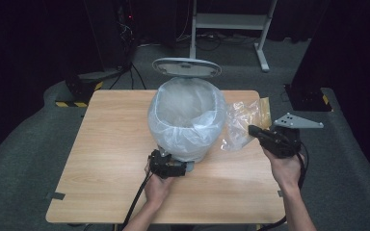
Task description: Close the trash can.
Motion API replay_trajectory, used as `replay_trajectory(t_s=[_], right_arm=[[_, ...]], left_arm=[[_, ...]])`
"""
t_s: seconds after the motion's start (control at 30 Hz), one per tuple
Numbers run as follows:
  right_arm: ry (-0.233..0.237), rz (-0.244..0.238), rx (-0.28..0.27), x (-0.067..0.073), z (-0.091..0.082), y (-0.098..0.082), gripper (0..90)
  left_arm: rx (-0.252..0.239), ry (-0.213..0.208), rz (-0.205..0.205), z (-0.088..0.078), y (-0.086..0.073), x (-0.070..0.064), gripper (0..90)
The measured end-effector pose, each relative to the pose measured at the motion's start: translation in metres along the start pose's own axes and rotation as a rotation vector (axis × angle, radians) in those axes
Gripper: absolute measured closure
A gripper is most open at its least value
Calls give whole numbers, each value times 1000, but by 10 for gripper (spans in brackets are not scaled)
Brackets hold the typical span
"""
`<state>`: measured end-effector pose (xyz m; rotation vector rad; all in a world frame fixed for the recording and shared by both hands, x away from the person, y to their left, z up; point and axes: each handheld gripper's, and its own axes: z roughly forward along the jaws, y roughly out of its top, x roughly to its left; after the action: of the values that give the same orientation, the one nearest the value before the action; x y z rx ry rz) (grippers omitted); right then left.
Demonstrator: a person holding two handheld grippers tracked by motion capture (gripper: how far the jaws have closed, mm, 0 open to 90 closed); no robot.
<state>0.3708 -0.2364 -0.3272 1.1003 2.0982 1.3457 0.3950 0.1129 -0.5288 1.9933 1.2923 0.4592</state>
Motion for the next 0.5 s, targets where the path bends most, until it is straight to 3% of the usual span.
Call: replay_trajectory(t_s=[0.5], right_arm=[[20, -15, 14, 5, 5, 17, 895]], left_arm=[[2, 0, 2, 0, 0, 0, 18]])
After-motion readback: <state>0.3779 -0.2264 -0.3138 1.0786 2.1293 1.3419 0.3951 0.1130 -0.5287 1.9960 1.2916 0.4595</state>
